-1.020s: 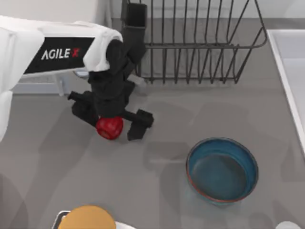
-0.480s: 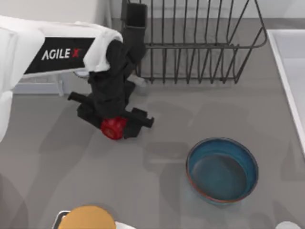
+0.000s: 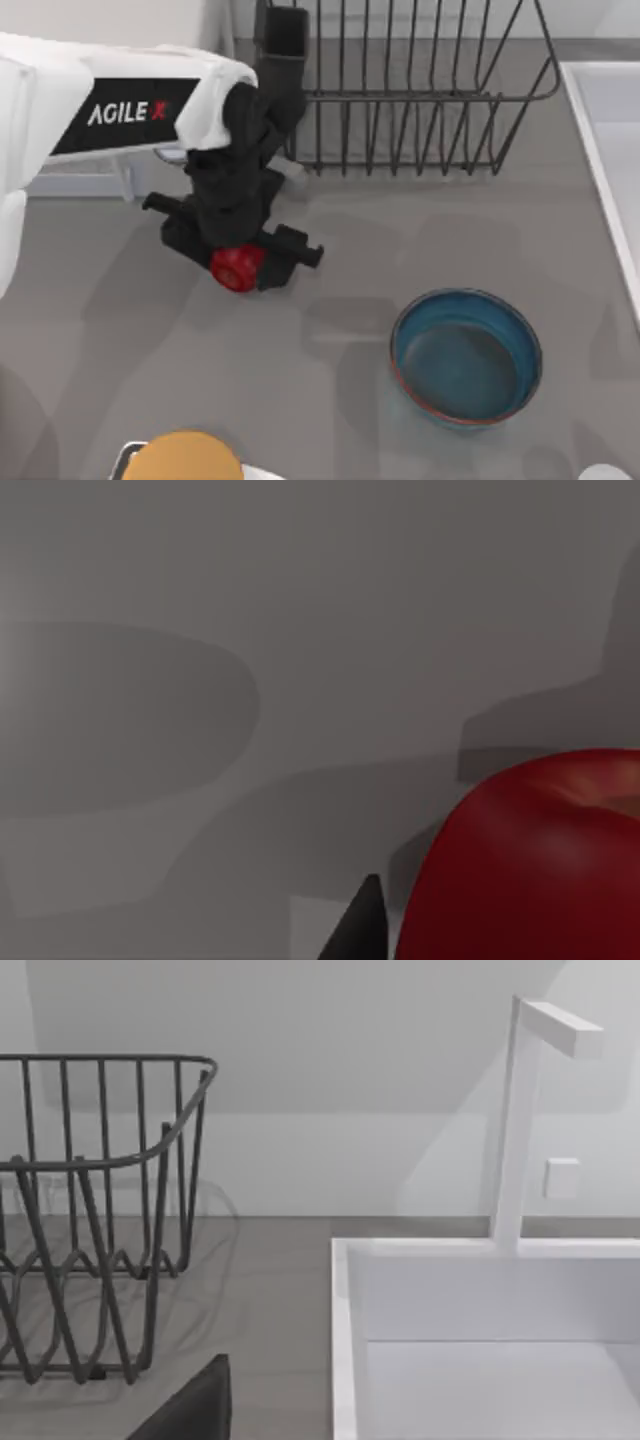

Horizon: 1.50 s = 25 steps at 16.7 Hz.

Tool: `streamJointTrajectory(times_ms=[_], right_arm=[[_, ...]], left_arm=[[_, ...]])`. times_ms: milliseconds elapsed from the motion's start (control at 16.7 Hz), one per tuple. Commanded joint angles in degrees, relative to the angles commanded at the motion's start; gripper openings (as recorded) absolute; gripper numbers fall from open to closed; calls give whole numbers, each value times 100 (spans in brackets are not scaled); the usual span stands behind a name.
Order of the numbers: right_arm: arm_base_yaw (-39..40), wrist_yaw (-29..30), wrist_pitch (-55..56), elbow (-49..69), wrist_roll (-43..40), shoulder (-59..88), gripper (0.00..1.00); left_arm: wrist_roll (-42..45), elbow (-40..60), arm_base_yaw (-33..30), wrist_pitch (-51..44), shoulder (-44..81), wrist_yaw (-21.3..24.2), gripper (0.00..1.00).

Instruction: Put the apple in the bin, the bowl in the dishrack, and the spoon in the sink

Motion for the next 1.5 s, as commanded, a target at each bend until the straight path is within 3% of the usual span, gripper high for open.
streamJointTrajectory(times_ms=[540,1020,1260,1500], right_arm=[[0,0,0,0,0,0,100],[0,0,0,0,0,0,100],[0,0,0,0,0,0,100],[0,0,0,0,0,0,100]], left_arm=[[-23,1374,-10,-1908,-471,-4,0],[-167,1432,3,-1967,-592,8,0],[-1184,1237,35,-1850,-1019,66,0],[-3154,903,136,-1824,-1570,103,0]])
